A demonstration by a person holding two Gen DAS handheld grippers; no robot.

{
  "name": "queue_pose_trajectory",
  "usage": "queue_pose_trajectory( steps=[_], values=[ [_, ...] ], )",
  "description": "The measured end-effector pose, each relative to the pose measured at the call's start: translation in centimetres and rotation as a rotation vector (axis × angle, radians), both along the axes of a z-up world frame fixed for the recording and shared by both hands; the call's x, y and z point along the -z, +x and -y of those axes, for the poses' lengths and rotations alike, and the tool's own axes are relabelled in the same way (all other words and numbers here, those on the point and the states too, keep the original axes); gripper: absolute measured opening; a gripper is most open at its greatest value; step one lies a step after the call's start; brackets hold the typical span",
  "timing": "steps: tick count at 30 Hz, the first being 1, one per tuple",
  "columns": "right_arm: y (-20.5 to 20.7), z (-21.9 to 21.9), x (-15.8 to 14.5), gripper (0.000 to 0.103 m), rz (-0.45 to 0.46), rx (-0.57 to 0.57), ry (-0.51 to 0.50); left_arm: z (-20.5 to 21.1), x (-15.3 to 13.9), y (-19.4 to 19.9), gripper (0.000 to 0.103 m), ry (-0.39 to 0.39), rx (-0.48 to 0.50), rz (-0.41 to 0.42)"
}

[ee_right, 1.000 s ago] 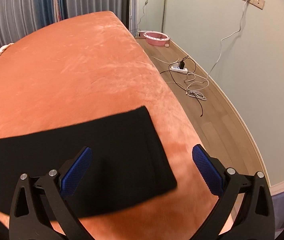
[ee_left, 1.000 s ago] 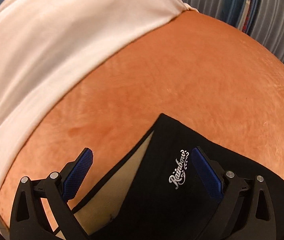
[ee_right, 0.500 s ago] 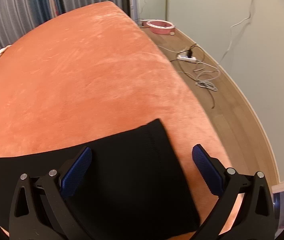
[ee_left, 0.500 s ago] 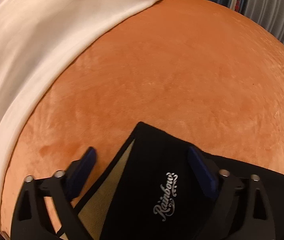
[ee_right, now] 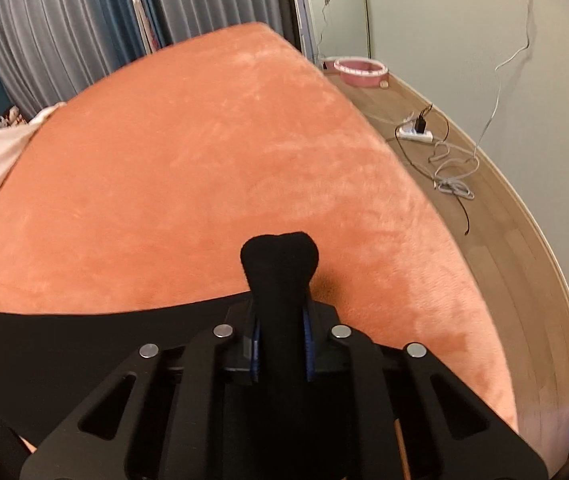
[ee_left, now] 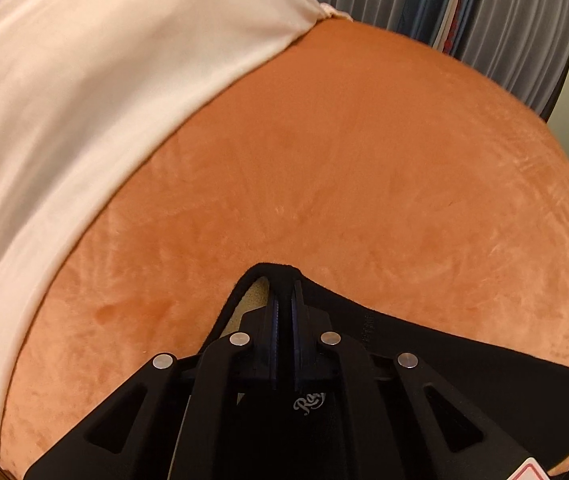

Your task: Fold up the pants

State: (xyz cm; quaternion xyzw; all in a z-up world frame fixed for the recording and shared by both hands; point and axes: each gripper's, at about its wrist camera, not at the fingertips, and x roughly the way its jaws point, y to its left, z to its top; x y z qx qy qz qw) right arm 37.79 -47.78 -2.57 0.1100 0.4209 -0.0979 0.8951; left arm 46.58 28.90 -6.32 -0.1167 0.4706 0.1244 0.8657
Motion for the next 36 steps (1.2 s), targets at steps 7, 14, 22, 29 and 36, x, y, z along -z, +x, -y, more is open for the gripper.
queue_pose_trajectory(
  steps=[7, 14, 22, 29, 36],
  values=[
    [-5.8, -1.1, -7.3, 0.013, 0.168, -0.069, 0.007, 0.7, -7.8, -7.0, 0.004, -0.064, 0.069, 0.153],
    [-16.6, -2.4, -12.9, 0.013, 0.312, -0.157, -0.034, 1.0, -13.2, -18.9, 0.004, -0.087, 0.152, 0.268],
    [-27.1, -0.7, -8.2, 0.013, 0.223, -0.179, -0.041, -1.0, -8.4, -28.7, 0.007, -0.01, 0.171, 0.137],
    [-30.9, -0.7, 0.3, 0.014, 0.051, -0.182, -0.04, -0.9, 1.1, -29.9, 0.008, 0.052, 0.118, -0.046],
    [-33.1, 0.4, 1.8, 0.025, 0.029, -0.159, 0.021, -1.8, 0.9, -31.0, 0.013, 0.005, 0.083, -0.034]
  ],
)
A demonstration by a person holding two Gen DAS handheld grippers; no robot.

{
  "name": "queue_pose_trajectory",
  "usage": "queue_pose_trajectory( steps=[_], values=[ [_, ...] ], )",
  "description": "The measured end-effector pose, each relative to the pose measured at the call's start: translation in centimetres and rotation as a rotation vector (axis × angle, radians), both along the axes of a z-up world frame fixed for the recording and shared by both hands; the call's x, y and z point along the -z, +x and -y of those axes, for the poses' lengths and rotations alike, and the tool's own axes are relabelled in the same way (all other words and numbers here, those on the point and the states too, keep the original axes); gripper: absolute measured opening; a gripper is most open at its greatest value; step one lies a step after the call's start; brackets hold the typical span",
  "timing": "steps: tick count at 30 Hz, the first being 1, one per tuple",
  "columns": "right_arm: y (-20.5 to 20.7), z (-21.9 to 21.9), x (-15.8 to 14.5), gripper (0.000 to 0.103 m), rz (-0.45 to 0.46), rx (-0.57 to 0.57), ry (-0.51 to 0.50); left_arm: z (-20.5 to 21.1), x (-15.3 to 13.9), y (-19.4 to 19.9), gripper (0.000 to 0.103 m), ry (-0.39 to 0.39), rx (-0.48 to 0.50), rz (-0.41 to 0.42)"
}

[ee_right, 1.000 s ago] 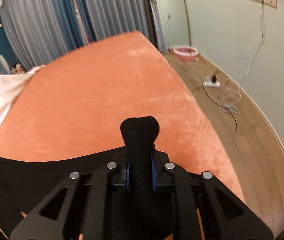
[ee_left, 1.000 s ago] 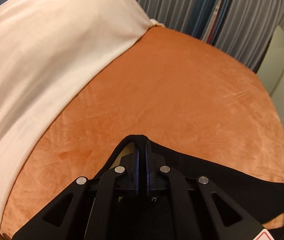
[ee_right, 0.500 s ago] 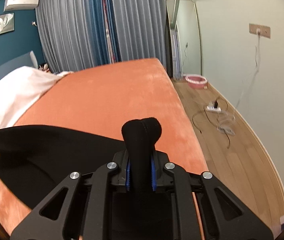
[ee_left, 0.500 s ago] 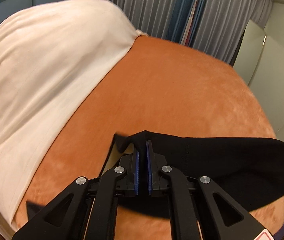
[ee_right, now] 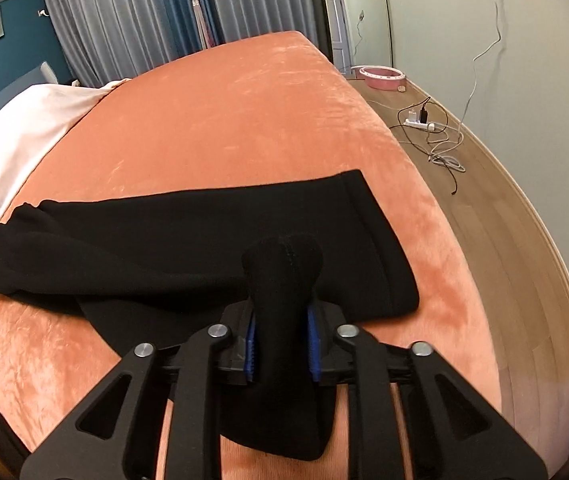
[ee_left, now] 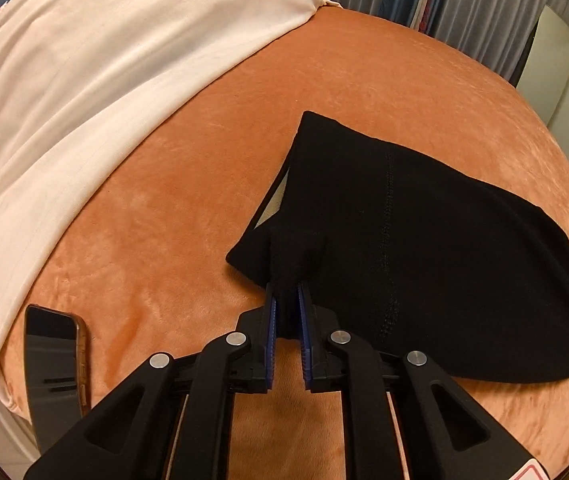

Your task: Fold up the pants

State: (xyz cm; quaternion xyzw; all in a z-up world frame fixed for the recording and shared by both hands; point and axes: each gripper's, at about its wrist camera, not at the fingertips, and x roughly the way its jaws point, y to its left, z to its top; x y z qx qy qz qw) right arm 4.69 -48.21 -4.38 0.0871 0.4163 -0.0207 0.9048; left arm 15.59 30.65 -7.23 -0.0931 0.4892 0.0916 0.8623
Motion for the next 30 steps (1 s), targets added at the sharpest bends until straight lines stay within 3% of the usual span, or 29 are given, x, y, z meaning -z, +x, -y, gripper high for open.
queue_pose_trajectory(
  steps=[1, 4, 6, 11, 13, 14, 15, 17, 18, 19, 20, 22, 24, 26, 27, 29, 30],
  values=[
    [-0.3, 0.2, -0.1, 0.03, 0.001, 0.006, 0.0, -0.1, 0.0, 0.1, 0.013, 0.015, 0.002, -0.008],
    [-2.4, 2.1, -0.7, 0.063, 0.033, 0.058, 0.04, -0.6, 0.0, -0.5, 0.014, 0.112, -0.026, -0.036],
    [-4.6, 3.4, -1.4, 0.072, 0.071, 0.096, 0.063, -1.2, 0.1, -1.2, 0.013, 0.151, -0.045, -0.047],
    [-6.1, 6.6, -3.8, 0.072, 0.129, 0.173, 0.192, -0.4, -2.0, -4.0, 0.014, 0.108, -0.069, 0.002],
    [-4.9, 7.2, -4.1, 0.08, 0.124, 0.176, 0.192, 2.1, -3.3, -4.8, 0.02, 0.11, -0.027, 0.049],
    [-4.0, 7.3, -3.8, 0.093, 0.102, 0.182, 0.177, 3.5, -3.8, -5.0, 0.031, 0.109, -0.006, 0.067],
    [-2.6, 7.3, -3.0, 0.096, 0.061, 0.183, 0.154, 5.2, -4.2, -5.2, 0.04, 0.098, 0.021, 0.086],
    [0.3, 6.3, -0.7, 0.095, -0.043, 0.149, 0.111, 7.4, -4.4, -5.1, 0.041, 0.063, 0.052, 0.101],
    [1.2, 5.5, 0.0, 0.089, -0.073, 0.125, 0.074, 8.8, -4.2, -5.1, 0.041, 0.031, 0.076, 0.096],
    [2.2, 4.4, 0.6, 0.055, -0.095, 0.072, 0.043, 9.5, -3.9, -4.8, 0.041, 0.012, 0.087, 0.085],
    [3.2, 3.1, 1.0, 0.045, -0.126, 0.022, -0.003, 10.4, -3.6, -4.5, 0.041, 0.001, 0.092, 0.071],
    [5.0, 1.0, -0.3, 0.013, -0.13, -0.061, -0.104, 12.0, -2.7, -3.3, 0.041, 0.012, 0.087, 0.027],
    [5.2, 0.0, -4.8, 0.013, 0.01, -0.075, -0.174, 12.7, -1.7, -1.8, 0.041, 0.033, 0.071, -0.02],
    [3.2, -1.0, -10.7, 0.013, 0.235, -0.103, -0.2, 13.2, -0.6, -0.4, 0.041, 0.067, 0.037, -0.085],
    [0.9, -2.5, -13.3, 0.014, 0.364, -0.153, -0.27, 12.6, -0.1, -0.6, 0.041, 0.075, 0.023, -0.109],
    [-2.6, -4.9, -13.7, 0.018, 0.447, -0.214, -0.45, 12.4, 1.0, -0.7, 0.041, 0.08, 0.008, -0.15],
    [-4.0, -5.2, -11.5, 0.029, 0.422, -0.22, -0.532, 12.5, 1.4, -1.0, 0.041, 0.073, 0.004, -0.159]
  ],
)
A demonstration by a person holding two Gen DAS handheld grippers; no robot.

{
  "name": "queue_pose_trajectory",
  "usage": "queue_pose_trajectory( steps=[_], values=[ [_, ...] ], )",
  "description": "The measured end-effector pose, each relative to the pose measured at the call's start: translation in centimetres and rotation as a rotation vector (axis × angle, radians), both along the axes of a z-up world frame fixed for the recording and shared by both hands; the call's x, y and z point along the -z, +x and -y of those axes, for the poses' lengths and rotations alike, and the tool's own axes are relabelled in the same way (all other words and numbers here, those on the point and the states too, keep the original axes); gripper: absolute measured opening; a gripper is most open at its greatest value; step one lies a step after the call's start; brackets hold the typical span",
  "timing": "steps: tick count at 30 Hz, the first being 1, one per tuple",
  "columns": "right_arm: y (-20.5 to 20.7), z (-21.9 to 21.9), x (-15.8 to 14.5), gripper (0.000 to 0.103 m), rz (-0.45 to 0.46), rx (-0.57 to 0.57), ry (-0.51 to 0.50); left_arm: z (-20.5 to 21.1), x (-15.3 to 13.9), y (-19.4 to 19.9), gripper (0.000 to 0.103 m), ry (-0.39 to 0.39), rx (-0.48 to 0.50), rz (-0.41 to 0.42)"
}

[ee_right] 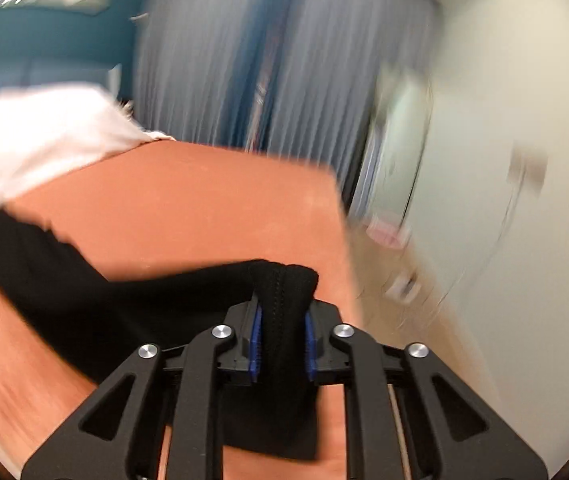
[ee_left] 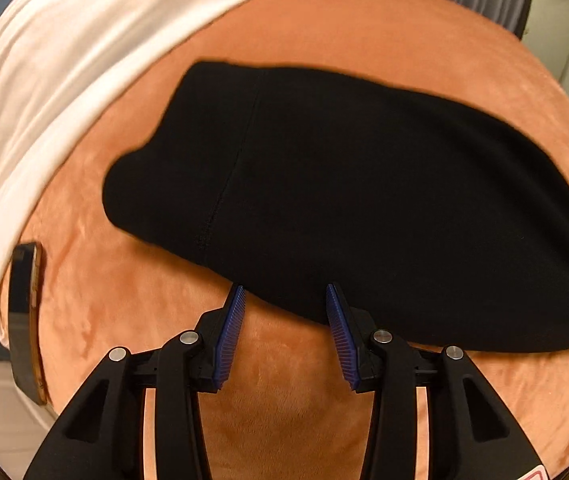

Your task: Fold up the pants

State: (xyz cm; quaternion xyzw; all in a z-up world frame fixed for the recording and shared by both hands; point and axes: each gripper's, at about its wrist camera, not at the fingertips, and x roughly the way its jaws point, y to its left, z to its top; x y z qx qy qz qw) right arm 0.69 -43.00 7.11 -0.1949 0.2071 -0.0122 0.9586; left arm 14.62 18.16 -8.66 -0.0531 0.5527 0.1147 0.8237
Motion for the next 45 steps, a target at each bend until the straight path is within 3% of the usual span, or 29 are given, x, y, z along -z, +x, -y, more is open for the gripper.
queue_pose_trajectory(
  steps=[1, 2, 3, 5, 8, 10, 12, 15, 16, 17, 18, 20, 22, 23, 25, 26, 27, 28, 30, 31, 32, 33, 36, 39, 41, 43, 45],
  values=[
    [-1.0, 0.5, 2.9, 0.053, -0.053, 0.037, -0.038, 0.1, 0.3, -0.2, 0.041, -0.004, -0.002, -0.003],
    [-1.6, 1.2, 5.3, 0.064, -0.113, 0.084, -0.064, 0.3, 0.6, -0.4, 0.042, -0.001, -0.007, -0.007],
    [-2.5, 2.5, 9.0, 0.07, -0.223, 0.169, -0.097, 0.5, 0.7, -0.5, 0.044, 0.001, -0.009, -0.008],
    [-4.5, 4.4, 12.3, 0.07, -0.324, 0.266, -0.065, 0.9, 0.8, -0.8, 0.046, 0.016, -0.016, -0.008],
    [-7.4, 6.8, 10.9, 0.07, -0.279, 0.275, 0.232, 1.5, 0.9, -1.3, 0.046, 0.037, -0.022, -0.011],
    [-7.1, 7.8, 8.9, 0.072, -0.262, 0.265, 0.359, 2.0, 0.6, -1.4, 0.046, 0.031, -0.034, -0.014],
    [-4.8, 8.6, 7.4, 0.078, -0.294, 0.248, 0.497, 2.4, 0.4, -1.7, 0.046, 0.004, -0.046, -0.011],
    [-0.1, 8.9, 8.2, 0.085, -0.394, 0.234, 0.609, 4.1, -0.4, -2.6, 0.046, -0.047, -0.032, 0.005],
    [1.6, 8.5, 9.0, 0.081, -0.439, 0.224, 0.603, 4.8, -0.6, -2.9, 0.046, -0.056, -0.021, 0.011],
    [3.2, 7.6, 9.8, 0.068, -0.492, 0.205, 0.575, 5.6, -0.8, -3.2, 0.046, -0.064, -0.009, 0.014],
    [5.2, 6.5, 10.8, 0.026, -0.556, 0.161, 0.532, 6.2, -0.9, -3.4, 0.046, -0.072, 0.003, 0.015],
    [7.0, 5.1, 9.7, 0.006, -0.529, 0.166, 0.44, 7.6, -1.4, -3.8, 0.046, -0.078, 0.018, 0.019],
    [5.7, 3.4, 3.8, 0.006, -0.287, 0.09, 0.373, 8.9, -2.2, -4.3, 0.046, -0.09, 0.031, 0.031],
    [3.9, 2.0, 1.0, 0.006, -0.145, 0.037, 0.284, 9.4, -2.7, -4.7, 0.046, -0.091, 0.036, 0.038],
    [0.8, -0.5, -0.3, 0.007, -0.046, 0.005, 0.081, 10.5, -3.6, -5.6, 0.046, -0.092, 0.052, 0.058],
    [-1.0, -1.5, 0.9, 0.01, -0.046, -0.004, -0.027, 10.8, -3.9, -5.9, 0.046, -0.097, 0.059, 0.065],
    [-1.7, -1.5, 2.5, 0.014, -0.083, -0.005, -0.066, 10.7, -4.1, -6.2, 0.046, -0.104, 0.066, 0.073],
    [-2.4, -1.1, 4.9, 0.032, -0.164, 0.004, -0.091, 10.7, -4.2, -6.6, 0.046, -0.112, 0.072, 0.079],
    [-4.7, 0.8, 10.6, 0.052, -0.338, 0.097, -0.15, 11.5, -4.4, -7.1, 0.046, -0.125, 0.076, 0.076],
    [-5.8, 1.5, 12.2, 0.052, -0.388, 0.132, -0.157, 11.7, -4.3, -6.9, 0.046, -0.132, 0.08, 0.07],
    [-6.9, 2.7, 13.2, 0.052, -0.424, 0.165, -0.106, 11.8, -4.1, -6.8, 0.046, -0.134, 0.082, 0.065],
    [-7.5, 3.5, 12.8, 0.052, -0.396, 0.183, -0.034, 12.1, -4.1, -6.8, 0.046, -0.137, 0.084, 0.062],
    [-7.3, 5.4, 9.0, 0.054, -0.298, 0.186, 0.251, 12.8, -4.1, -6.3, 0.046, -0.155, 0.104, 0.073],
    [-3.3, 6.1, 7.0, 0.062, -0.288, 0.205, 0.448, 13.8, -4.3, -5.7, 0.046, -0.182, 0.128, 0.099],
    [1.7, 5.8, 7.7, 0.062, -0.334, 0.231, 0.492, 14.5, -4.5, -5.8, 0.046, -0.193, 0.143, 0.106],
    [5.6, 5.0, 9.6, 0.062, -0.39, 0.27, 0.475, 15.0, -4.6, -5.9, 0.046, -0.199, 0.154, 0.113],
    [8.0, 4.5, 11.1, 0.056, -0.429, 0.254, 0.495, 14.8, -4.9, -6.1, 0.053, -0.186, 0.153, 0.116]
  ],
)
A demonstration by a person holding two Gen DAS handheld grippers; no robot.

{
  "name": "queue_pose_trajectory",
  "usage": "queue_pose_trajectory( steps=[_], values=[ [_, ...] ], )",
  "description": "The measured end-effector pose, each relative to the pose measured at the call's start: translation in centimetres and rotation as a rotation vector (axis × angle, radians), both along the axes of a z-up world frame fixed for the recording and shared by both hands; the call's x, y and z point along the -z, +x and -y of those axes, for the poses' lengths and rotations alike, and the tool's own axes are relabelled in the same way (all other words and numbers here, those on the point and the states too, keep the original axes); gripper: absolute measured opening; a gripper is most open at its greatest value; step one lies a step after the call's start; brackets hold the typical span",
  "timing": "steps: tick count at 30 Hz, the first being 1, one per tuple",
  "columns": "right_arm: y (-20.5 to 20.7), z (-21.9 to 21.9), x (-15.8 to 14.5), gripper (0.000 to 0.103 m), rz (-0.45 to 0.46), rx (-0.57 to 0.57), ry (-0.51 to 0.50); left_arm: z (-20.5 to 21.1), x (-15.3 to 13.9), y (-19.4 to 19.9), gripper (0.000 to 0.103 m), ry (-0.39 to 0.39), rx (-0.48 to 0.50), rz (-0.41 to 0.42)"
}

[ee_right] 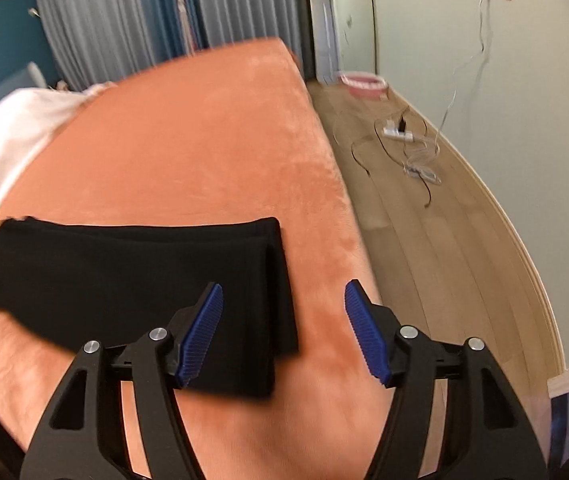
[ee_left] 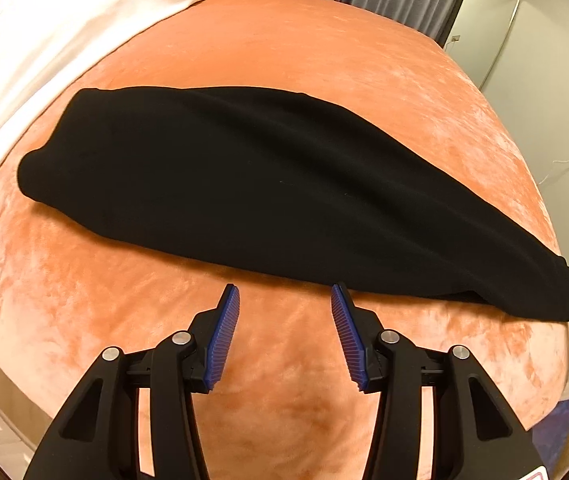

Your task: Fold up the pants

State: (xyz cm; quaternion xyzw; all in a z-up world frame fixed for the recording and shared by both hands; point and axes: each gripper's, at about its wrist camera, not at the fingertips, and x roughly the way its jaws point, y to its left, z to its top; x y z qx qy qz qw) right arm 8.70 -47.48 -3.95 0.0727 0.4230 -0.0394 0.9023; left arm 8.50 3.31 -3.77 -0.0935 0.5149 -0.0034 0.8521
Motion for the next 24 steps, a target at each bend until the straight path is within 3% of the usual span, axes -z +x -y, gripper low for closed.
queue_pose_trajectory(
  steps=[1, 3, 5, 8, 9, 12, 14, 15, 16, 17, 20, 24],
  values=[
    [0.8, -0.9, 0.1, 0.033, -0.011, -0.021, 0.005, -0.5, 0.0, -0.2, 0.056, 0.021, -0.01, 0.001],
    [1.7, -2.6, -0.2, 0.007, -0.025, -0.047, -0.028, -1.8, 0.4, -0.4, 0.057, 0.063, -0.043, -0.005],
    [1.7, -3.9, -3.4, 0.006, 0.084, -0.068, -0.08, -4.0, 0.9, -0.3, 0.057, 0.079, -0.094, -0.026],
    [1.1, -2.8, -6.2, 0.007, 0.194, -0.013, -0.092, -7.5, 1.5, 0.0, 0.057, 0.086, -0.168, -0.041],
    [2.0, -2.5, -5.4, 0.008, 0.147, -0.005, -0.124, -8.6, 1.9, 0.2, 0.057, 0.093, -0.187, -0.045],
    [4.4, -1.6, 0.7, 0.013, -0.091, 0.043, -0.131, -11.6, 3.2, 0.8, 0.057, 0.09, -0.246, -0.055],
    [2.2, -2.3, -0.5, 0.033, 0.042, 0.148, -0.14, -14.2, 4.1, 1.0, 0.057, 0.077, -0.309, -0.065],
    [0.9, -2.7, -1.2, 0.049, 0.084, 0.201, -0.15, -16.0, 4.4, 1.0, 0.057, 0.066, -0.35, -0.069],
    [-0.5, -3.2, -2.0, 0.055, 0.133, 0.238, -0.152, -17.6, 4.5, 0.7, 0.057, 0.06, -0.38, -0.069],
    [-2.4, -4.5, -2.9, 0.055, 0.201, 0.256, -0.129, -19.0, 4.7, 0.7, 0.057, 0.055, -0.413, -0.069],
    [-5.1, -8.5, -3.3, 0.055, 0.255, 0.199, -0.015, -23.8, 5.5, 0.7, 0.057, 0.002, -0.506, -0.074],
    [-6.3, -15.5, -2.0, 0.055, 0.246, 0.085, 0.04, -27.9, 6.1, 1.3, 0.057, -0.209, -0.54, -0.039]
  ],
)
